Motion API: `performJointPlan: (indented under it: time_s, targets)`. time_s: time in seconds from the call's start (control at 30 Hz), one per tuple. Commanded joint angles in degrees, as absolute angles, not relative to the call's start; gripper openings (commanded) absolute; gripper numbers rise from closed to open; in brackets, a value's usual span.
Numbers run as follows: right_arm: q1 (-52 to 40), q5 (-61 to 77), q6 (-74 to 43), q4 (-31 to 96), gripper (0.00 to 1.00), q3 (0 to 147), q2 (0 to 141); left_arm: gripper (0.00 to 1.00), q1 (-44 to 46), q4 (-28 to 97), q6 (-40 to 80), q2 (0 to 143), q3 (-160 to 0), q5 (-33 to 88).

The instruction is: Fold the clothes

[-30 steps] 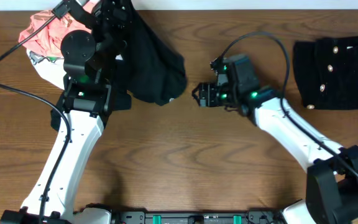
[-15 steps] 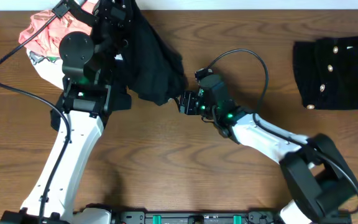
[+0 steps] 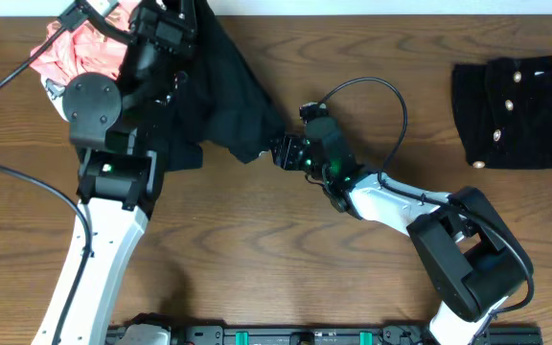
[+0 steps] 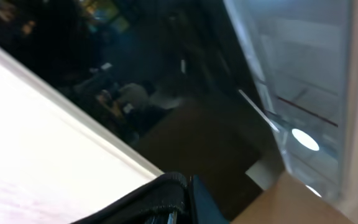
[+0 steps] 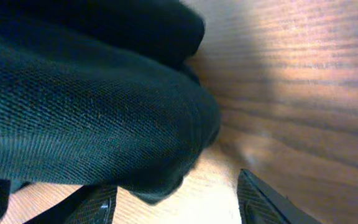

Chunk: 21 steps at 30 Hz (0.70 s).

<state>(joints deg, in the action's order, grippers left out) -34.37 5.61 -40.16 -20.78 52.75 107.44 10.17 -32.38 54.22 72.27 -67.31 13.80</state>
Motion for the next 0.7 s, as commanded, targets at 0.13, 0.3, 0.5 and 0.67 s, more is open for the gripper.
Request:
performJointPlan:
  time_s: [0.13,0.3,0.5,0.67]
  targets:
    - [-35.2,4.4,-40.7,-24.8,0.57,52.6,108.4,0.06,10.1,-33.1,55.2,69.3,-68.6,16.1]
    - [-36.0,4.3,-40.7,-26.2,0.57,52.6,108.4,0.06,10.1,-33.1,58.6,68.9,-68.6,16.1]
    - [-36.1,4.3,-40.6,-26.4,0.57,52.6,108.4,0.06,10.1,-33.1,59.3,67.5,-68.6,16.1]
    - [-36.1,4.2,-40.6,-26.7,0.56,52.6,108.7,0.06,10.1,-33.1,59.3,65.1,-68.6,16.1]
